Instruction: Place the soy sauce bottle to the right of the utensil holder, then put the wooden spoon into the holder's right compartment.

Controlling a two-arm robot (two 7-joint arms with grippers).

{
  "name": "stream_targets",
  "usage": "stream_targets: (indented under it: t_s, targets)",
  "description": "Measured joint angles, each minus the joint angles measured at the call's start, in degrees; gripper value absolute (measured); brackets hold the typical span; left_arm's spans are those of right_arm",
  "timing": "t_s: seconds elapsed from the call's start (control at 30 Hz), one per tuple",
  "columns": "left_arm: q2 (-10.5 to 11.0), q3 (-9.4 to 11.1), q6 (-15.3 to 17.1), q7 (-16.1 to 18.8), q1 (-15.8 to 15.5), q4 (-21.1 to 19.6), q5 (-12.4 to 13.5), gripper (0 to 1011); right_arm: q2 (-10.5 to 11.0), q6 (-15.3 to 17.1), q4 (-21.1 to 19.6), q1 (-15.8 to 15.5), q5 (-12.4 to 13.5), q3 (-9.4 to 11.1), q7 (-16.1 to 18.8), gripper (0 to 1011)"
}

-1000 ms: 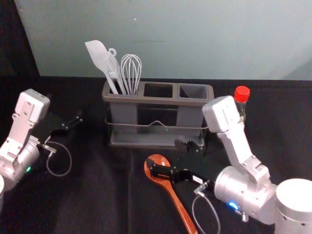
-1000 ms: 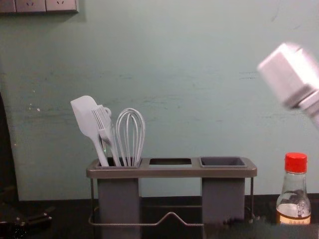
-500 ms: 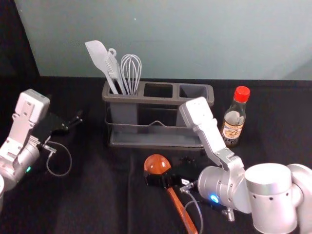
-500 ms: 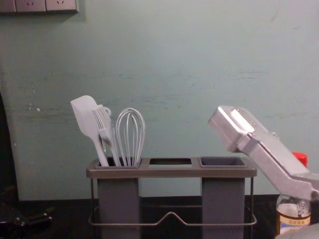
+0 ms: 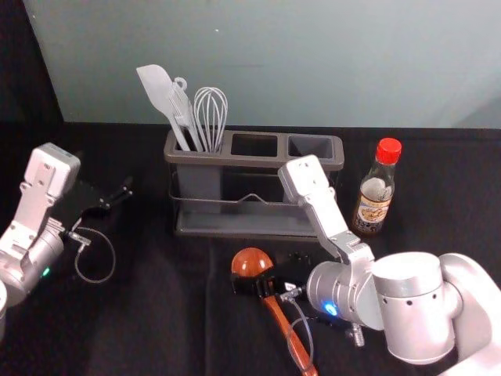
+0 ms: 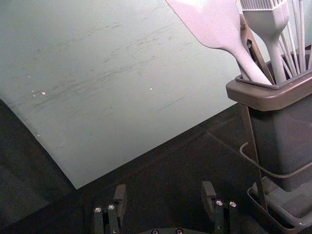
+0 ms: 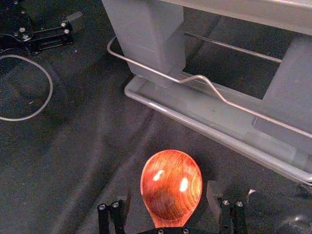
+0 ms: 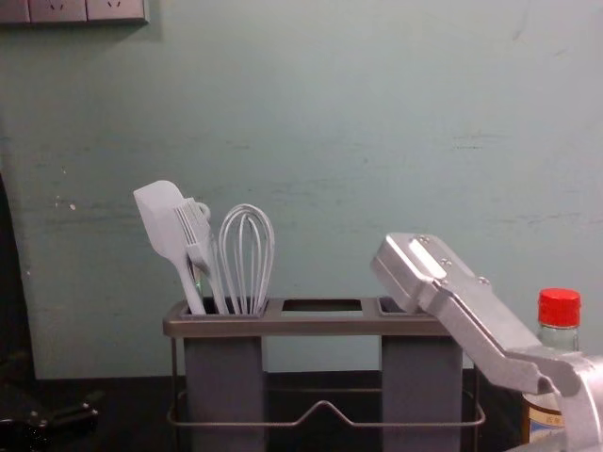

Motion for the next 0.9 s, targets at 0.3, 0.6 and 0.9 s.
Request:
stream_targets:
  t_s: [0.3, 0.6, 0.9]
  targets:
    - [0.0, 0.0, 0.0, 0.0, 0.0, 0.0, 0.0, 1005, -0.41, -0.96, 2.0, 1.36, -2.19, -1.22, 0.82, 1004]
    - [0.0, 0.0, 0.0, 0.0, 0.0, 0.0, 0.0, 1005, -1.01, -1.62, 3.38, 2.0, -4.25, -2.08, 1.11, 1004]
    - [0.0, 0.0, 0.0, 0.0, 0.0, 0.0, 0.0, 1005, -1.24, -3.22, 4.01, 2.14, -6.77, -2.75, 1.29, 1004]
